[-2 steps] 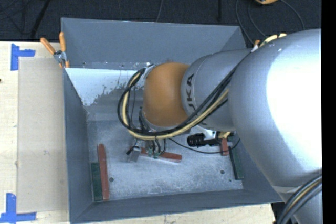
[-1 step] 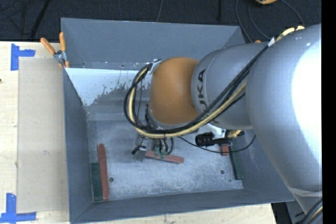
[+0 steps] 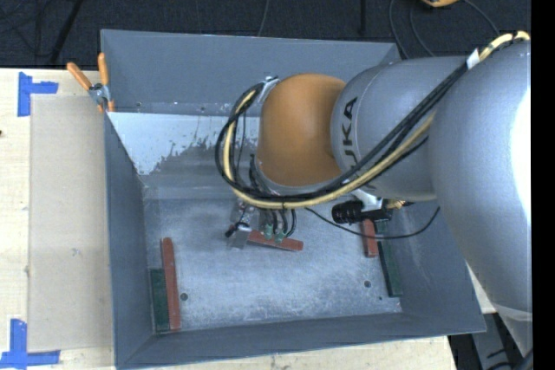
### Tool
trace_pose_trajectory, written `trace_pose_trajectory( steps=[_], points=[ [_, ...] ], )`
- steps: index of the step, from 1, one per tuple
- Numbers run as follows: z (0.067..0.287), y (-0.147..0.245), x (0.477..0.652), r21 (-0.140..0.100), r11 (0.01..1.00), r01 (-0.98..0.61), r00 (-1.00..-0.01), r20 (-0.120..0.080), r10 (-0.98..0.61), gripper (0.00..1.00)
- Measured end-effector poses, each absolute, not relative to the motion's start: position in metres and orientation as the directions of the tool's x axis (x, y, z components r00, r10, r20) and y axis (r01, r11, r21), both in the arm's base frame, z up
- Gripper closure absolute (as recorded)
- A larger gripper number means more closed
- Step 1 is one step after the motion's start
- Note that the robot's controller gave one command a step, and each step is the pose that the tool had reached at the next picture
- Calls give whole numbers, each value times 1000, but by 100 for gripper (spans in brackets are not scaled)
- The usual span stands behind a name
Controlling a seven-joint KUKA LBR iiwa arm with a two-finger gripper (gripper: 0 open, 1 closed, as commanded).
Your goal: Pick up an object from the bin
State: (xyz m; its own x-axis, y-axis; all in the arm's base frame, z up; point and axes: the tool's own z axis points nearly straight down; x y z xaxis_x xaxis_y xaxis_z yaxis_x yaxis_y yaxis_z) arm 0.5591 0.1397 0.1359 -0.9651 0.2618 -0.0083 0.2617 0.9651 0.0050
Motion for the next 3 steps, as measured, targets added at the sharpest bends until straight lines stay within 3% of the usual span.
trace_pose_trajectory(
  steps=[1,2,3],
  points=[
    [144,140,543,-8,966,259,-966,14,259,100],
    [162,143,541,-6,966,258,-966,11,258,100],
    [199,161,539,4,965,262,-965,-3,262,100]
  ],
)
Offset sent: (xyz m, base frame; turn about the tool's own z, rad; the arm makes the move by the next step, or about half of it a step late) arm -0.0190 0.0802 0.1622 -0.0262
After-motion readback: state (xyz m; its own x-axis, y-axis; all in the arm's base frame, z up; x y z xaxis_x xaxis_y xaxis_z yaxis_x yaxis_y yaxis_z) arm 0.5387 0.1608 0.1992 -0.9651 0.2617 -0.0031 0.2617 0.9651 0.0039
